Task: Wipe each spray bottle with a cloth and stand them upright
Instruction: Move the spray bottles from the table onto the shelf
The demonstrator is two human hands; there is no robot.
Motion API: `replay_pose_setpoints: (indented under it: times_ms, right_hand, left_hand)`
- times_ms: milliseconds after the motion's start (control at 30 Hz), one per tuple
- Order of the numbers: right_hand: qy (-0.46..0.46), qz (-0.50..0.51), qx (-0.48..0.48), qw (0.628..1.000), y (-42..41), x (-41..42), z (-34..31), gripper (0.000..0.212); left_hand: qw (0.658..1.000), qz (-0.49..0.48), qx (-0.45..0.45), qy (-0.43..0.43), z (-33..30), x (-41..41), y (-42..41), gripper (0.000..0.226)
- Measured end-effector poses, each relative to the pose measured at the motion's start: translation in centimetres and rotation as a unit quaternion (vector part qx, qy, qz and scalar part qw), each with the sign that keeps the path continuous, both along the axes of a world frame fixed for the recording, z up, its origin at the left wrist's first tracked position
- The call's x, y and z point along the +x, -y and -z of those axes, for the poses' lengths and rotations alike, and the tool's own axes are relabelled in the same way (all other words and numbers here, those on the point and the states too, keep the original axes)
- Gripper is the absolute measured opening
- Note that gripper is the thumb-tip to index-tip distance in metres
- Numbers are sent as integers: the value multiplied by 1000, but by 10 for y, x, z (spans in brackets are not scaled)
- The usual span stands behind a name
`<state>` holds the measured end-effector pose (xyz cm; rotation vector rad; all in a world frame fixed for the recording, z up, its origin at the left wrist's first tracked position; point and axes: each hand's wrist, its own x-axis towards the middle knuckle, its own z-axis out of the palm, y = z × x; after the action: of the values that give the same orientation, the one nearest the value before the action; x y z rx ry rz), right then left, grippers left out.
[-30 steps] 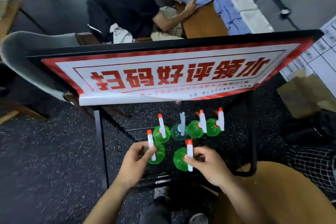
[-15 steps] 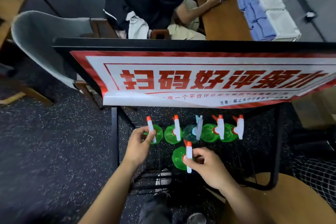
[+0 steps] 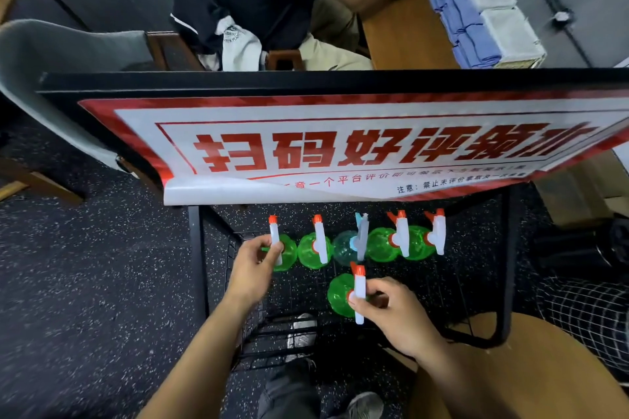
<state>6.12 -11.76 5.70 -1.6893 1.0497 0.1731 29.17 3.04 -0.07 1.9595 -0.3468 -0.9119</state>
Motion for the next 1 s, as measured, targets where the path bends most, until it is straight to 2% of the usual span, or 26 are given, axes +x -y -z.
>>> replay_pose_setpoints:
  times_ms: [200, 333, 500, 600, 733, 767, 867, 900, 1000]
  right_hand:
    - [5, 5, -5, 1000, 2, -7, -2, 9]
    - [5, 8, -12, 1000, 5, -14, -4, 9]
    - [12, 12, -11, 1000, 6, -24, -5, 9]
    - [6, 13, -16, 1000, 6, -31, -4, 9]
    - [3, 24, -26, 999, 10, -43, -3, 9]
    - [3, 28, -28, 999, 11, -47, -4, 8]
    - [-2, 37, -47, 998, 17, -58, -5, 7]
    - [-8, 38, -58, 998, 20, -60, -5, 7]
    - [-29, 53, -94, 994, 33, -75, -9, 7]
  left_hand:
    - [1000, 3, 5, 8, -6, -1, -1, 22]
    - [1000, -8, 1, 25, -7, -2, -2, 15]
    - [1000, -18, 5, 9, -12, -3, -8, 14]
    - [999, -18, -1, 27, -20, -6, -10, 5]
    - [998, 0, 8, 65, -27, -8, -15, 6]
    - [997, 8, 12, 75, -28, -7, -18, 13]
    - [995, 9, 24, 101, -35, -9, -22, 60]
    - [995, 13, 23, 100, -41, -10, -21, 66]
    - [995, 27, 7, 99, -52, -24, -4, 49]
